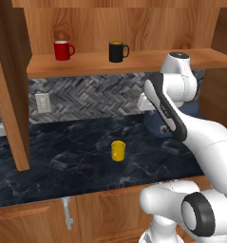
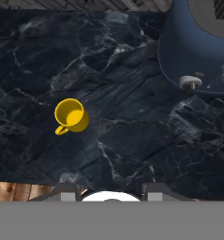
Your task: Pick the mug on the counter and place it in the cabinet with the handle facing the right, like the mugs already inside.
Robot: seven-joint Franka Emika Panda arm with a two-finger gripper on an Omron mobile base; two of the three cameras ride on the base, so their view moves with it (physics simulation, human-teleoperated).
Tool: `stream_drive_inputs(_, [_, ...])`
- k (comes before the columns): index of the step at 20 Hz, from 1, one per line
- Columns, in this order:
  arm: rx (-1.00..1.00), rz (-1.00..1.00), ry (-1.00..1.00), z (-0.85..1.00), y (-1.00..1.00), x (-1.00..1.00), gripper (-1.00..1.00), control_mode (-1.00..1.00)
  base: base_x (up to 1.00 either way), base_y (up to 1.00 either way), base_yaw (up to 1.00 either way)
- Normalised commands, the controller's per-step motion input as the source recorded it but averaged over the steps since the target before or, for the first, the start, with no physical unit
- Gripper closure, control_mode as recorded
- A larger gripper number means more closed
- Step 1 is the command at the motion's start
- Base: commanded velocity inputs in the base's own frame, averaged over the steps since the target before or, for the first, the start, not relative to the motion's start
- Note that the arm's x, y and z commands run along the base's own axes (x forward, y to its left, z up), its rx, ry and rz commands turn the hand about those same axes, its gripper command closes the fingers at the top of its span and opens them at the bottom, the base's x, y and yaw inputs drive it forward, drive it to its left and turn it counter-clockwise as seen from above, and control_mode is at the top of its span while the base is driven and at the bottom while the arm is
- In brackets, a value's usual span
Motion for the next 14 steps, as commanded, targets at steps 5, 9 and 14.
stream_drive_inputs(5, [0.0,0.0,0.0,-0.03,0.0,-0.03,-1.0,-1.0,0.0,0.0,0.0])
stream_drive_inputs(9, [0.0,-0.01,-0.01,-0.17,0.15,-0.2,-1.0,-1.0,0.0,0.0,0.0])
stream_drive_inputs(14, [0.0,-0.06,-0.03,-0.32,0.31,-0.28,-1.0,-1.0,0.0,0.0,0.0])
